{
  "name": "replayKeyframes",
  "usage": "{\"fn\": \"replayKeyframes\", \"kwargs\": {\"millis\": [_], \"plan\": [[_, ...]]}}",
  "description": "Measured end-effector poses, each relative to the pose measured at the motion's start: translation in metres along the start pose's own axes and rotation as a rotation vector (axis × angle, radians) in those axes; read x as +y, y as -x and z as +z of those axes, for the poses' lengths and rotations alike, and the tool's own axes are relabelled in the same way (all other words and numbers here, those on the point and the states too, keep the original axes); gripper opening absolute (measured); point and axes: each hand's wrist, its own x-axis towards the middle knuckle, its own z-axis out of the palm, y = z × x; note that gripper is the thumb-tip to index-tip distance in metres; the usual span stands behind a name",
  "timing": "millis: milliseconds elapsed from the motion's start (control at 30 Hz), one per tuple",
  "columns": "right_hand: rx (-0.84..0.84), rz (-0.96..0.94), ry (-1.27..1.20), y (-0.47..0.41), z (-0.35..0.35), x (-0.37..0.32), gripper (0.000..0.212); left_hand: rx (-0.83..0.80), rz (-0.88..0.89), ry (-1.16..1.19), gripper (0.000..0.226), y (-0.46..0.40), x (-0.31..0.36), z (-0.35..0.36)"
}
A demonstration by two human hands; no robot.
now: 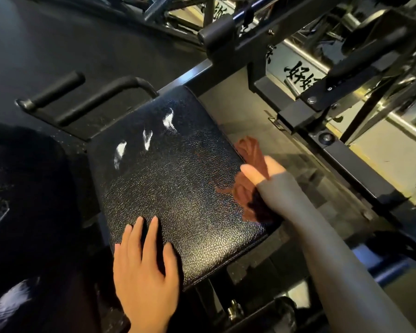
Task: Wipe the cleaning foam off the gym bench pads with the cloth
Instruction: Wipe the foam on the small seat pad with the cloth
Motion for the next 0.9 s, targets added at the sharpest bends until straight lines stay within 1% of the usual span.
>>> {"fn": "replayKeyframes", "kwargs": {"millis": [67,100,133,200,267,333,367,433,500,567,633,733,833,867,900], "plan": [[0.054,-0.026,0.119,0.031,-0.005,0.007,0.021,0.015,-0.005,0.012,0.052,0.0,0.001,-0.001],[0.076,-0.033,0.132,0.033,-0.006,0.007,0.021,0.021,-0.006,0.017,0.052,-0.001,0.002,-0.001],[0.087,-0.028,0.129,0.022,-0.005,0.003,0.023,0.021,-0.007,0.014,0.052,-0.002,0.001,0.0],[0.046,-0.003,0.106,-0.014,0.001,-0.008,0.031,0.006,-0.004,-0.021,0.051,-0.001,-0.001,0.003],[0.023,-0.065,0.111,-0.06,0.015,-0.02,0.042,0.009,-0.002,-0.011,0.052,0.0,-0.002,0.002],[0.069,-0.09,0.145,-0.093,0.026,-0.039,0.043,0.015,0.017,-0.006,0.052,-0.001,-0.003,0.004],[0.11,-0.084,0.147,-0.101,0.029,-0.045,0.043,0.011,0.033,-0.019,0.051,-0.001,-0.004,0.004],[0.138,-0.063,0.119,-0.102,0.03,-0.047,0.044,0.007,0.053,-0.032,0.051,0.0,-0.008,0.005],[0.117,-0.055,0.087,-0.086,0.026,-0.037,0.042,0.003,0.047,-0.033,0.051,0.001,-0.007,0.003],[0.069,-0.032,0.102,-0.062,0.02,-0.022,0.045,-0.011,0.037,-0.039,0.051,0.0,-0.005,0.001],[0.071,0.032,0.109,-0.031,0.012,-0.013,0.045,-0.033,0.03,-0.041,0.051,0.0,-0.004,-0.001],[0.152,0.098,0.065,0.022,0.006,-0.002,0.037,-0.067,0.004,-0.041,0.051,0.0,-0.004,-0.003],[0.246,0.06,0.154,0.062,0.012,0.008,0.035,-0.101,-0.001,0.007,0.052,0.0,-0.003,-0.005],[0.263,0.038,0.136,0.072,0.016,0.01,0.038,-0.11,0.001,0.03,0.052,0.0,-0.004,-0.006],[0.306,-0.022,0.167,0.078,0.02,0.012,0.048,-0.115,0.001,0.051,0.052,0.0,-0.005,-0.007]]}}
